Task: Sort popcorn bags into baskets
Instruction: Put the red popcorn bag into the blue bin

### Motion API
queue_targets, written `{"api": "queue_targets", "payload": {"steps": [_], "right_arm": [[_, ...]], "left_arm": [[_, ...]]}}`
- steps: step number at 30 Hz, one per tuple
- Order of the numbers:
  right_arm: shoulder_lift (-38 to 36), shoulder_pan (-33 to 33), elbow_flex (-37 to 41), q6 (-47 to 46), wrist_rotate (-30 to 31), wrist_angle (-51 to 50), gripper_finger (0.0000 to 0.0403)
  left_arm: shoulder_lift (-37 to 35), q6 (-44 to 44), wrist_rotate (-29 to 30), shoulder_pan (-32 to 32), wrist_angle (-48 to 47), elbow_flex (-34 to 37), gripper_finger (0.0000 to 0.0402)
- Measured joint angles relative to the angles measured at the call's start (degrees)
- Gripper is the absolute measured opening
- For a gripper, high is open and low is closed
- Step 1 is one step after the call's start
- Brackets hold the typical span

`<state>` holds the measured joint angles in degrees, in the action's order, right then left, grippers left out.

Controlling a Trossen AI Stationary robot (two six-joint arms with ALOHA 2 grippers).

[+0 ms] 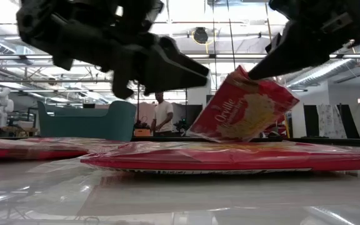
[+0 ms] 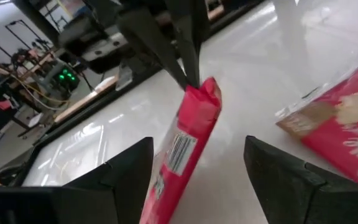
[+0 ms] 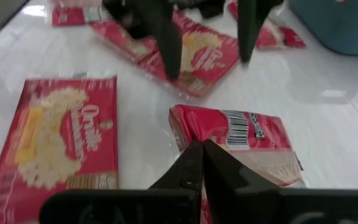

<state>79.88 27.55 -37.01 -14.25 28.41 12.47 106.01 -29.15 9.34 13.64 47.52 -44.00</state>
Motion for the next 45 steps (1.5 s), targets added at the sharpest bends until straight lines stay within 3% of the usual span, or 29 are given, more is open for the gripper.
{"api": "queue_targets", "payload": {"steps": [11,21,27,33,36,41,45], "right_arm": [[-3.8,-2.9,-0.1,-4.8,-3.1,1.1,0.0000],[-8.7,-6.1,-0.1,-4.1,-2.8,-2.2,0.0000],[-11.5,-8.7,-0.1,-4.9,0.4,-7.8,0.0033],[-12.0,-10.3,-0.1,-4.6,0.6,-8.2,0.0104],[-11.7,-10.4,-0.1,-6.1,3.5,-8.4,0.0129],[-11.3,-9.9,-0.1,-6.3,6.2,-8.0,0.0145],[-9.7,-9.8,-0.1,-6.3,6.0,-6.6,0.0142]], "left_arm": [[4.5,-2.0,-0.3,-6.1,-11.6,-7.2,0.0203],[4.0,2.1,-2.2,-9.9,-16.6,-7.2,0.0019],[-1.5,8.3,-1.8,-12.1,-27.7,-7.2,0.0039],[-12.7,11.3,-1.8,-14.5,-47.9,-7.1,0.0018],[-19.9,13.0,-1.3,-16.1,-56.5,-7.1,0.0018],[-31.3,14.5,-0.2,-19.3,-74.8,-7.7,0.0029],[-36.9,14.9,2.9,-23.7,-92.0,-13.5,0.0018]]}}
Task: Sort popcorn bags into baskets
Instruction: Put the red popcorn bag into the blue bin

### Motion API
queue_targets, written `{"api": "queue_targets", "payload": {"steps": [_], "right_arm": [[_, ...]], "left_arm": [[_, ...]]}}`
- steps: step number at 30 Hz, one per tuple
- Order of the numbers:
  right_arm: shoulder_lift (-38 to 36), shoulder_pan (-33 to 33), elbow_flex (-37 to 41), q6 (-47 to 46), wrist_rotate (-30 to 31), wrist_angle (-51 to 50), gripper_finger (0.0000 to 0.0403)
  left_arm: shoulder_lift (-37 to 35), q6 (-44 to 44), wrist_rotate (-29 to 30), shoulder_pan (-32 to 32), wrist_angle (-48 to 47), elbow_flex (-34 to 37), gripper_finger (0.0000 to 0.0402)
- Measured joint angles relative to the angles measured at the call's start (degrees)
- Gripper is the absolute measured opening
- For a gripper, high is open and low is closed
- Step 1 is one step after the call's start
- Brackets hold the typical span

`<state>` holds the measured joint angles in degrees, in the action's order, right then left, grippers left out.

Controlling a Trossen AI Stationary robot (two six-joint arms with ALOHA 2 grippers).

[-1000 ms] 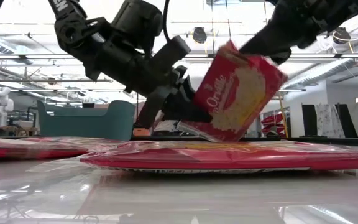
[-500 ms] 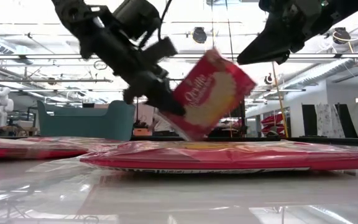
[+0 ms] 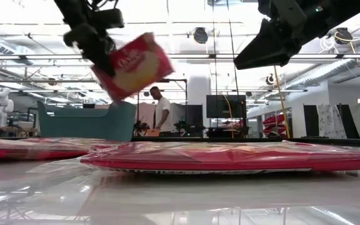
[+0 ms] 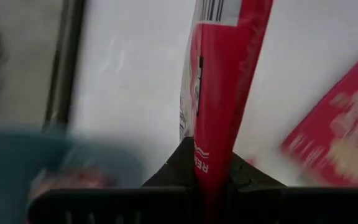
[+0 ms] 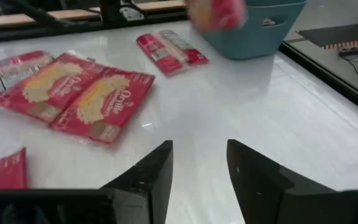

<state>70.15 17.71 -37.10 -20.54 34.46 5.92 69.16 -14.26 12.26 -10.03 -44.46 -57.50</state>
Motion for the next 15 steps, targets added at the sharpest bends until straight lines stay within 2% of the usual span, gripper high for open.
{"api": "queue_targets", "payload": {"steps": [7,12,15], "right_arm": [[3.3,0.1,0.0,0.2,-0.4,2.1,0.0138],[4.7,0.9,0.0,0.2,-4.8,2.7,0.0137],[4.8,2.1,0.0,0.2,-4.7,2.6,0.0137]], "left_arm": [[-0.2,-1.8,5.8,-10.5,-21.5,-13.6,0.0020],[0.4,-10.6,5.8,-21.0,-26.1,-18.6,0.0028],[1.2,-16.5,4.0,-28.0,-26.4,-18.9,0.0021]]}}
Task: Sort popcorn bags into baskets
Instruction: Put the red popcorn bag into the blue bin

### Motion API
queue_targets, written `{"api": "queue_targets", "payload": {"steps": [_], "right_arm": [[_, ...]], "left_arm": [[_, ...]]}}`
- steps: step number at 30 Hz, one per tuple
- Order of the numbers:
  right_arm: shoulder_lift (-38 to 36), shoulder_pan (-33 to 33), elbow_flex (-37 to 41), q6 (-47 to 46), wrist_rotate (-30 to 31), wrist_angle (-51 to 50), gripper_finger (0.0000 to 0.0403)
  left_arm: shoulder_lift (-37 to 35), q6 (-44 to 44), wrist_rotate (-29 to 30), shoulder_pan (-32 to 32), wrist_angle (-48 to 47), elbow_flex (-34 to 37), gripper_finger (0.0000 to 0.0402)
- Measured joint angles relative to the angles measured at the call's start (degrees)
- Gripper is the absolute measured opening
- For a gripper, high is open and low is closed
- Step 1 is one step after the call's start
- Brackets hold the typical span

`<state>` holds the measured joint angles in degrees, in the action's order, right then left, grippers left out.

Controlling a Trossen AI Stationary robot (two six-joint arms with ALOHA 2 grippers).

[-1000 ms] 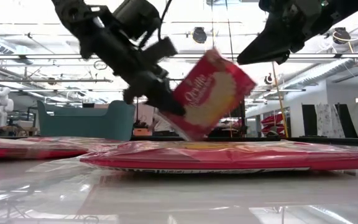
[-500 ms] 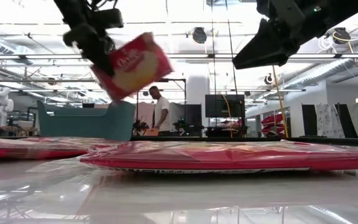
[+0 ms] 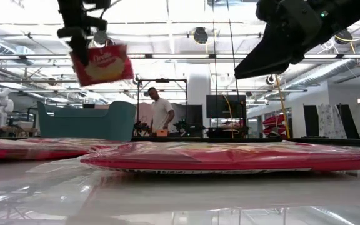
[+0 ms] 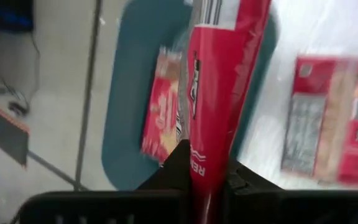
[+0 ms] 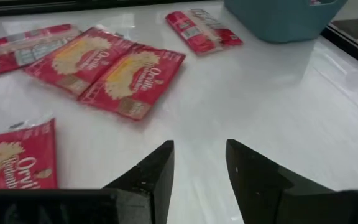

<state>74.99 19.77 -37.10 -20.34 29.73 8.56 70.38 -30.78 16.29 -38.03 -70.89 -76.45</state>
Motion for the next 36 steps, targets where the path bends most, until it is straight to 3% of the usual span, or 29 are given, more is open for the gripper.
{"api": "queue_targets", "payload": {"steps": [6,11,18,28,36], "right_arm": [[0.0,1.7,0.0,0.0,0.1,0.3,0.0137],[0.0,2.8,0.0,-0.2,0.2,0.2,0.0137],[0.0,3.9,0.0,-0.2,0.2,0.2,0.0137],[0.0,4.0,0.0,0.0,0.2,0.2,0.0137],[0.0,4.0,0.0,0.2,0.2,0.0,0.0137]], "left_arm": [[5.2,-4.9,-1.8,-11.1,-2.2,0.1,0.0022],[11.0,-6.2,-4.1,-15.2,-5.1,0.1,0.0026],[15.8,-8.9,-6.1,-16.8,-9.1,0.1,0.0026],[21.1,-12.5,-6.0,-18.7,-6.4,0.1,0.0033],[22.3,-6.5,0.4,-20.1,-1.4,0.1,0.0034]]}}
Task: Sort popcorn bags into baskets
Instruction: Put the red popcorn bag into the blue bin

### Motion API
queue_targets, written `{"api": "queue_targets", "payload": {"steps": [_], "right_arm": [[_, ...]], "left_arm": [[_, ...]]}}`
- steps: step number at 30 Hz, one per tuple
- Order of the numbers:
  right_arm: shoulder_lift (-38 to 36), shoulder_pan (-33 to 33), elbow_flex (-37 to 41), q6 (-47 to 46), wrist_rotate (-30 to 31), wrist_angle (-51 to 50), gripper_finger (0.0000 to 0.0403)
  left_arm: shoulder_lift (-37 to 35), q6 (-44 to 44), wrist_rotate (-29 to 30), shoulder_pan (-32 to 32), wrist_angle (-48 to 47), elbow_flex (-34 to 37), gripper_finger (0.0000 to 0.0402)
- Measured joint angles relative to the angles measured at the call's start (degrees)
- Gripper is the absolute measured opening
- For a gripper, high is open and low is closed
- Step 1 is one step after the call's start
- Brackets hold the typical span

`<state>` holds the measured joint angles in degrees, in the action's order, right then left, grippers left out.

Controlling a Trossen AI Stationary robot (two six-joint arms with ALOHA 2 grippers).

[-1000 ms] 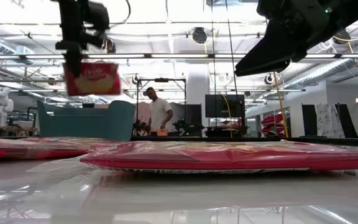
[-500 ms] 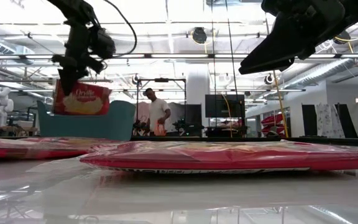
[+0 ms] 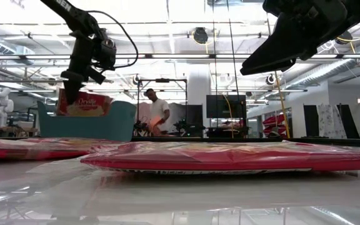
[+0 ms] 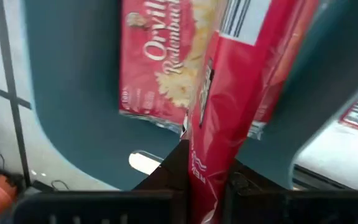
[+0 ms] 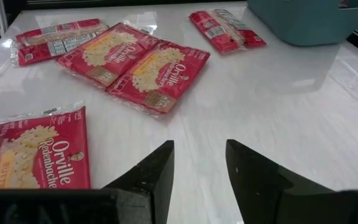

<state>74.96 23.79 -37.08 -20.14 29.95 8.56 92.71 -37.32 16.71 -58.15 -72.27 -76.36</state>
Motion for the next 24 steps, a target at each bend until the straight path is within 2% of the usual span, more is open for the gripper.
{"api": "queue_targets", "payload": {"steps": [15,24], "right_arm": [[0.0,0.3,0.0,-0.1,0.0,0.0,0.0137],[0.0,1.8,0.0,-0.2,0.0,0.1,0.0137]], "left_arm": [[0.0,4.8,5.4,0.0,4.6,0.0,0.0036],[0.0,-0.7,-2.4,0.8,-0.3,0.0,0.0036]]}}
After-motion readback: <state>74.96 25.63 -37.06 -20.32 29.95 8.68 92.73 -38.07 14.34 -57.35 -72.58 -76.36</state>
